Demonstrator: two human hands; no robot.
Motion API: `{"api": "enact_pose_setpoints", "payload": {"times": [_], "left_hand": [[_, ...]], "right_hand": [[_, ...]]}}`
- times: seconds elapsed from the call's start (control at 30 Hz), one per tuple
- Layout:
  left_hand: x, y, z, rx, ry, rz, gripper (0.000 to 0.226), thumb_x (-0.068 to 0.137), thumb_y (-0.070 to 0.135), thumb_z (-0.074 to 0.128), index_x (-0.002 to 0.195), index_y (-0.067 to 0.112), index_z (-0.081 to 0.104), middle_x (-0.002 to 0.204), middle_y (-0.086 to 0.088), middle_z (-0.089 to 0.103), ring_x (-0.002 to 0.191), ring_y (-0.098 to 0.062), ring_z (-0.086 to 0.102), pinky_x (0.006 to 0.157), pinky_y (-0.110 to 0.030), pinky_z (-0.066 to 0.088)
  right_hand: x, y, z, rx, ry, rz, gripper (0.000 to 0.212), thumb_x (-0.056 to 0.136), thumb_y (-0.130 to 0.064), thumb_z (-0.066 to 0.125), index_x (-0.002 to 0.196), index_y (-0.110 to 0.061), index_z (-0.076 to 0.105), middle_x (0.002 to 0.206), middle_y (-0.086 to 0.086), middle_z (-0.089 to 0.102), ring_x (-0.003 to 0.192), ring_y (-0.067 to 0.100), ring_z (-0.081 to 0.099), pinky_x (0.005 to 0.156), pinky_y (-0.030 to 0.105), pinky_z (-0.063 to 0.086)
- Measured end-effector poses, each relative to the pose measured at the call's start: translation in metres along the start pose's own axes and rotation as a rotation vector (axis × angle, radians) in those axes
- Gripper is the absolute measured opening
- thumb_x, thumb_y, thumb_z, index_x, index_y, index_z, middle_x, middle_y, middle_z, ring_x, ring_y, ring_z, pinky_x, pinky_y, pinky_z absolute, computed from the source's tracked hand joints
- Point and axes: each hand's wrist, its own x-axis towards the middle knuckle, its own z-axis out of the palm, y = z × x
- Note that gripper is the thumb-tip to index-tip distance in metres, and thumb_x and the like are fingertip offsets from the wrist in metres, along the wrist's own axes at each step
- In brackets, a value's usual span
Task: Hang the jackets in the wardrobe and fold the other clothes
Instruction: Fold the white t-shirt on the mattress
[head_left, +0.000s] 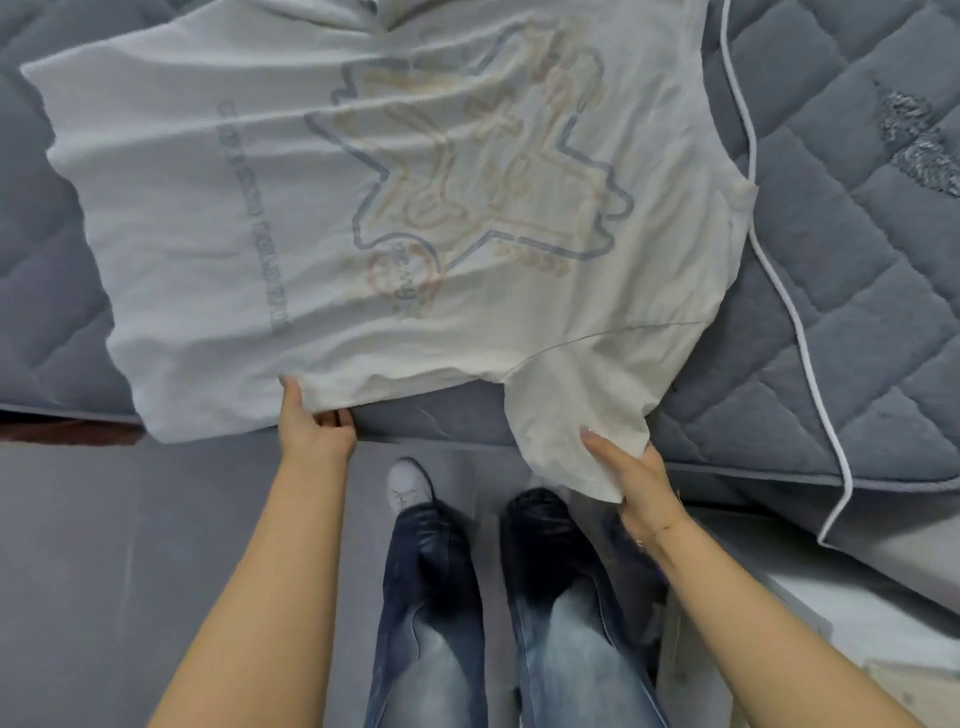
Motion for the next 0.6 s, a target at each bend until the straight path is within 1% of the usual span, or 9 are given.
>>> {"api": "enact_pose_setpoints", "payload": {"times": [0.07, 0.13, 0.23, 0.3, 0.37, 0.43, 0.47, 0.53, 0.6], "left_hand": [[0.006, 0.004, -0.006, -0.08, -0.011, 0.007, 0.033, 0.092, 0.035, 0.067, 0.118, 0.015, 0.066, 0.112, -0.002, 0.071, 0.105, -0.018, 0.068, 0.084, -0.031, 0.058], [0.007, 0.007, -0.024, -0.177, -0.035, -0.003, 0.031, 0.093, 0.031, 0.065, 0.12, 0.016, 0.065, 0.111, -0.001, 0.071, 0.105, -0.016, 0.067, 0.087, -0.029, 0.057], [0.012, 0.007, -0.058, -0.26, 0.017, -0.065, 0.007, 0.092, 0.026, 0.068, 0.094, 0.02, 0.067, 0.083, 0.01, 0.065, 0.077, -0.001, 0.063, 0.065, -0.01, 0.051], [0.016, 0.009, -0.069, -0.3, 0.035, -0.077, 0.018, 0.094, 0.022, 0.065, 0.076, 0.02, 0.064, 0.079, 0.01, 0.061, 0.068, -0.002, 0.058, 0.062, -0.01, 0.047], [0.019, 0.016, -0.07, -0.364, -0.04, -0.077, 0.023, 0.094, 0.018, 0.064, 0.071, 0.018, 0.071, 0.09, 0.006, 0.07, 0.08, -0.009, 0.067, 0.071, -0.018, 0.053], [0.02, 0.025, -0.07, -0.405, -0.151, -0.066, 0.011, 0.085, 0.021, 0.07, 0.09, 0.014, 0.077, 0.108, -0.001, 0.074, 0.101, -0.018, 0.069, 0.088, -0.03, 0.055], [0.02, 0.029, -0.07, -0.413, -0.182, -0.066, 0.021, 0.083, 0.023, 0.072, 0.101, 0.013, 0.075, 0.113, -0.003, 0.073, 0.108, -0.02, 0.068, 0.094, -0.033, 0.053], [0.023, 0.035, -0.074, -0.435, -0.149, -0.073, 0.018, 0.086, 0.021, 0.072, 0.101, 0.011, 0.074, 0.108, -0.004, 0.074, 0.112, -0.017, 0.066, 0.095, -0.03, 0.053], [0.021, 0.037, -0.078, -0.414, -0.054, -0.051, 0.009, 0.09, 0.018, 0.069, 0.086, 0.011, 0.072, 0.086, -0.001, 0.076, 0.114, -0.008, 0.064, 0.085, -0.021, 0.055]], "right_hand": [[-0.003, 0.006, -0.003, -0.021, -0.014, 0.021, 0.056, 0.073, -0.022, 0.08, 0.125, -0.012, 0.062, 0.116, 0.002, 0.072, 0.106, 0.017, 0.068, 0.094, 0.034, 0.052], [-0.007, 0.012, -0.012, 0.002, 0.057, 0.063, 0.054, 0.073, -0.023, 0.079, 0.122, -0.006, 0.064, 0.111, 0.004, 0.073, 0.104, 0.02, 0.069, 0.093, 0.035, 0.052], [-0.014, 0.018, -0.031, -0.062, 0.218, 0.076, 0.035, 0.081, -0.019, 0.077, 0.112, -0.006, 0.068, 0.098, 0.004, 0.074, 0.086, 0.018, 0.07, 0.075, 0.032, 0.055], [-0.016, 0.016, -0.037, -0.089, 0.243, 0.058, 0.026, 0.083, -0.017, 0.075, 0.107, -0.009, 0.069, 0.099, 0.005, 0.074, 0.084, 0.017, 0.069, 0.074, 0.03, 0.054], [-0.016, 0.011, -0.035, -0.065, 0.174, 0.05, 0.03, 0.081, -0.017, 0.076, 0.109, -0.009, 0.068, 0.103, 0.006, 0.074, 0.088, 0.016, 0.071, 0.076, 0.027, 0.055], [-0.016, 0.007, -0.03, 0.0, 0.079, 0.043, 0.041, 0.077, -0.021, 0.076, 0.115, -0.009, 0.067, 0.108, 0.003, 0.074, 0.097, 0.014, 0.071, 0.079, 0.025, 0.057], [-0.017, 0.008, -0.028, 0.03, 0.049, 0.042, 0.043, 0.077, -0.023, 0.075, 0.116, -0.01, 0.066, 0.11, 0.002, 0.073, 0.101, 0.014, 0.07, 0.081, 0.024, 0.058], [-0.02, 0.014, -0.028, 0.08, 0.062, 0.052, 0.038, 0.081, -0.023, 0.072, 0.117, -0.011, 0.065, 0.111, 0.002, 0.073, 0.105, 0.016, 0.068, 0.085, 0.025, 0.057], [-0.027, 0.021, -0.029, 0.126, 0.146, 0.067, 0.033, 0.087, -0.017, 0.068, 0.119, -0.01, 0.064, 0.112, 0.005, 0.072, 0.105, 0.018, 0.068, 0.088, 0.029, 0.056]]}}
